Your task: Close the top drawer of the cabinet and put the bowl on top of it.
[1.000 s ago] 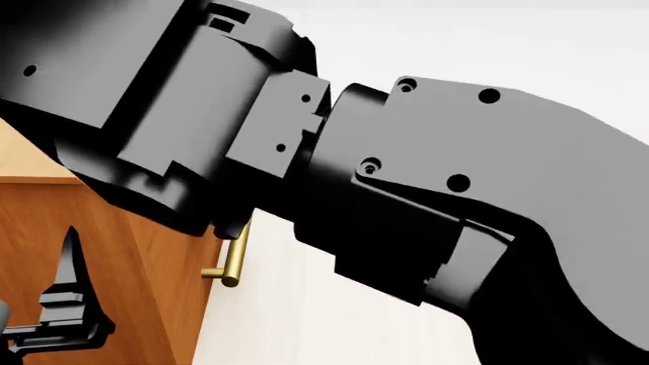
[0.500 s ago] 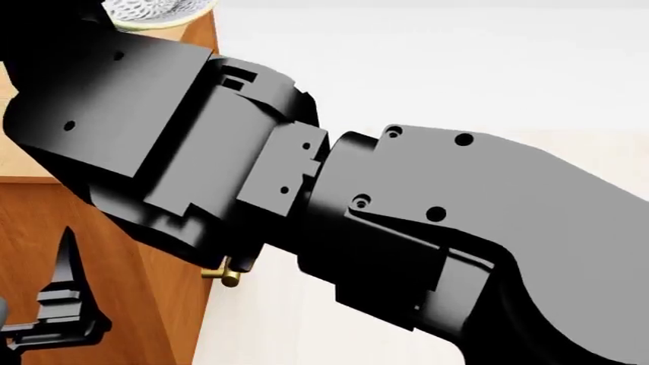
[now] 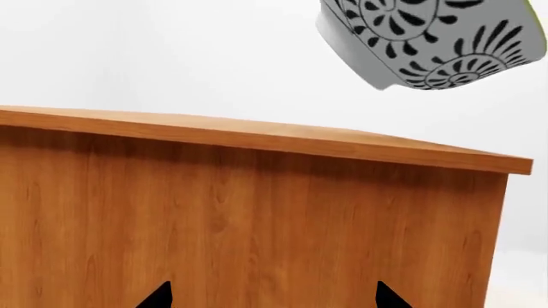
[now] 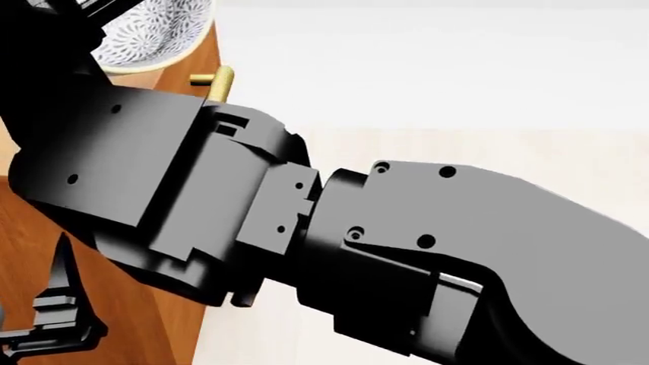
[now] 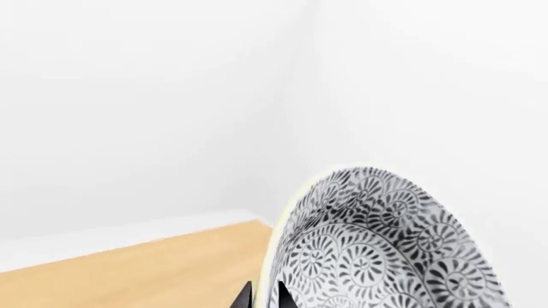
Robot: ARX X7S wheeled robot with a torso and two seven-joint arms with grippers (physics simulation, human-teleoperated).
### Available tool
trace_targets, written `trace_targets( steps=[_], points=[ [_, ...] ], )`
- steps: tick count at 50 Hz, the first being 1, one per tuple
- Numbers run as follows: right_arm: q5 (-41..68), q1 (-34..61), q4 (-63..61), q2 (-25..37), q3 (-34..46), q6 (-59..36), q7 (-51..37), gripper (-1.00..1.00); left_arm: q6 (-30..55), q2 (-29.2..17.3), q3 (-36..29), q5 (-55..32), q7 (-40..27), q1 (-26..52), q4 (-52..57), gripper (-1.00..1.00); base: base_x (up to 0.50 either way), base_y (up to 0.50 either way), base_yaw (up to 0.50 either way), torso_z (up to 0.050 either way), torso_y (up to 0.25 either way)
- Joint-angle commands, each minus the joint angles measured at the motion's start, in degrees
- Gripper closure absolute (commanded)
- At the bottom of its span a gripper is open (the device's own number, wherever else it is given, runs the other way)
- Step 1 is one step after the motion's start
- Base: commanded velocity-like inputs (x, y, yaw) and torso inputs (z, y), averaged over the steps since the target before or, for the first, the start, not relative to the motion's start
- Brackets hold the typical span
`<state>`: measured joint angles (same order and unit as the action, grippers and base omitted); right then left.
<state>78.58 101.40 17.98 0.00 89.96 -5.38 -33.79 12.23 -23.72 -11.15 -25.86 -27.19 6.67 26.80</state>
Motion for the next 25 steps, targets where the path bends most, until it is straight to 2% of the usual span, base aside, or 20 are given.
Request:
trace_targets(
  steps=[1,16,22,25],
  points=[
    [-2.7,-0.9,-1.0,0.0,-0.4,-1.8,0.2,1.0,0.3,-0.1,-0.2,-0.1,-0.2,0.2,0.4,-1.0,0.0,0.0,0.0,0.0,0.0],
    [-3.6,-2.0,-1.4,0.0,-0.5,-3.7,0.3,1.0,0.2,-0.1,-0.5,-0.2,-0.4,0.2,0.5,-1.0,0.0,0.0,0.0,0.0,0.001],
    [-0.7,-1.8,-1.2,0.0,-0.6,-4.3,0.8,1.0,-0.1,-0.1,-0.4,-0.3,-0.5,0.0,0.6,-1.0,0.0,0.0,0.0,0.0,0.0],
    [-1.1,-0.7,-1.4,0.0,-0.3,-7.3,-1.6,1.0,-0.3,-0.1,-0.4,-0.2,-0.4,-0.1,0.3,-1.0,0.0,0.0,0.0,0.0,0.0]
  ],
)
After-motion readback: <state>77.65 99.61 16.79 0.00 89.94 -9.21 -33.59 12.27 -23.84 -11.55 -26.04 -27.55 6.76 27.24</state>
